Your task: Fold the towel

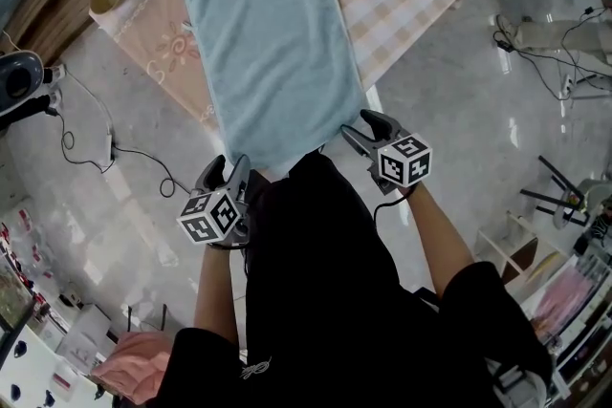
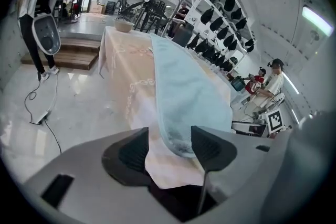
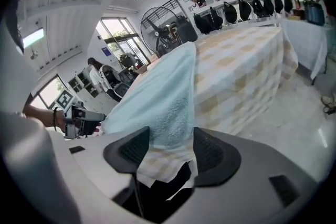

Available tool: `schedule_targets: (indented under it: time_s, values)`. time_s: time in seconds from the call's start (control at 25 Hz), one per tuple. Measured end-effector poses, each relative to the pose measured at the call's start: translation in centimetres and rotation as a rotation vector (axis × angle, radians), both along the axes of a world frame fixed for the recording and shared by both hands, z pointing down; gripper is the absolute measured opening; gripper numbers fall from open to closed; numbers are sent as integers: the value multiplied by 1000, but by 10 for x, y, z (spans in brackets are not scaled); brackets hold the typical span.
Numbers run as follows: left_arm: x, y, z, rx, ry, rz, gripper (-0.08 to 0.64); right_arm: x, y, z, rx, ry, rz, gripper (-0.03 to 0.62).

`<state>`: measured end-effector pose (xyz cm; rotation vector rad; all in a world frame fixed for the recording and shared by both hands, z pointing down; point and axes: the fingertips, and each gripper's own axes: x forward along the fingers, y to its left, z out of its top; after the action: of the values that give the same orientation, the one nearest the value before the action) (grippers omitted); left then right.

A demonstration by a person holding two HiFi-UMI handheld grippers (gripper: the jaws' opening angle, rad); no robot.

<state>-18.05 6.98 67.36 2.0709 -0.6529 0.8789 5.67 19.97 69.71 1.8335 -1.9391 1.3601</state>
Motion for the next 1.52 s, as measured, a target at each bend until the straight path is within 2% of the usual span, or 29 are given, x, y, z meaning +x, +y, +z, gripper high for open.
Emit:
schedule_targets:
  time_s: [0.24, 0.44, 0.48, 0.52, 0.56, 0.64, 0.68, 0.76, 0.84, 0.88, 1.0, 1.12, 1.52]
  values:
    - [7, 5, 2, -30, 27, 24, 258, 8, -1, -3, 69, -210, 78, 242]
    - [13, 14, 5, -41, 28, 63, 258, 7, -2, -2, 59, -246, 71, 232]
    - [13, 15, 5, -39, 26, 71, 258, 9, 0, -2, 57, -237, 76, 185]
    - [14, 17, 6, -38, 25, 76, 257, 11, 2, -3, 55, -226, 83, 112]
    - [15, 17, 6, -38, 26, 78, 244, 13, 4, -5, 56, -216, 87, 81]
    - [14, 17, 6, -35, 25, 77, 230, 13, 6, -10, 65, -202, 75, 61]
    - [13, 17, 5, -32, 20, 78, 209, 12, 6, -13, 69, -191, 61, 55]
    - [11, 18, 4, -19, 6, 89, 121, 9, 5, -19, 70, -150, 19, 52]
    - [11, 20, 1, 1, 2, 107, 36, 6, 5, -25, 60, -78, -39, 52]
    - [11, 21, -1, 15, -2, 118, 24, 4, 4, -28, 50, -33, -70, 52]
    - [9, 22, -3, 59, -40, 149, 21, -2, 1, -35, 12, 91, -151, 51]
    - [8, 24, -7, 79, -57, 154, 21, -6, 0, -45, -9, 152, -183, 48]
    - [-17, 44, -34, 79, -62, 133, 20, -38, 24, -74, -39, 151, -224, 47]
